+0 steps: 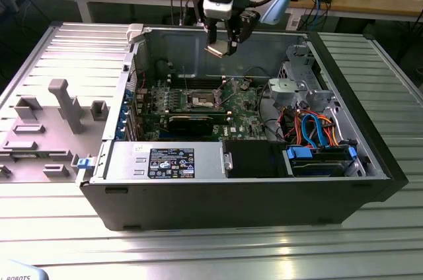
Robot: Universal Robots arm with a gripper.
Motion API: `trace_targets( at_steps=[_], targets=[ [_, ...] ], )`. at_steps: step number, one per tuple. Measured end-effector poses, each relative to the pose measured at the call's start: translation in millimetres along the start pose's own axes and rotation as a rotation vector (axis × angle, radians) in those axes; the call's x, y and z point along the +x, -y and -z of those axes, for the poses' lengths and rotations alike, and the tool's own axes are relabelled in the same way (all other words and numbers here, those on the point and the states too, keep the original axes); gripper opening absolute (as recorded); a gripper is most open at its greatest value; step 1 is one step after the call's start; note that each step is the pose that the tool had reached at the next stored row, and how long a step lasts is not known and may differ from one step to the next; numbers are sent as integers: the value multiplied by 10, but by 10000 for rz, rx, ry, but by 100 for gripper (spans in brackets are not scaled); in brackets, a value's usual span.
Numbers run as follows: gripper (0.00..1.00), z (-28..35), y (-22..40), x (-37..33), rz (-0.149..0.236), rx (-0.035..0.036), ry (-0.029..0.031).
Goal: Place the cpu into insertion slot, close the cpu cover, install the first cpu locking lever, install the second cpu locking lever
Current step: 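Place the cpu into insertion slot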
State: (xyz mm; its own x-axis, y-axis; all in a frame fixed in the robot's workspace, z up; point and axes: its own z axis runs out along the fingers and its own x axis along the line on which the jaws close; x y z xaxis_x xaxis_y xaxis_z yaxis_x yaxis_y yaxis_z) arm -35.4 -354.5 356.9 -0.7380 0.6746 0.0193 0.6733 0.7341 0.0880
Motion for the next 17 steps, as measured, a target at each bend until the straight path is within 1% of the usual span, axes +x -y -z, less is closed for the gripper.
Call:
trace_targets(
  at_steps=[1, 3, 5, 7, 10, 17],
  targets=[
    [54, 0, 0, 0, -22, 0, 2],
    [54, 0, 1, 0, -330, -6, 29],
    [54, -2, 1, 1, -717, -14, 64],
    [54, -2, 7, 7, -893, -17, 79],
    [54, -2, 17, 19, -930, -19, 82],
    [54, -1, 18, 19, -933, -18, 83]
  ],
)
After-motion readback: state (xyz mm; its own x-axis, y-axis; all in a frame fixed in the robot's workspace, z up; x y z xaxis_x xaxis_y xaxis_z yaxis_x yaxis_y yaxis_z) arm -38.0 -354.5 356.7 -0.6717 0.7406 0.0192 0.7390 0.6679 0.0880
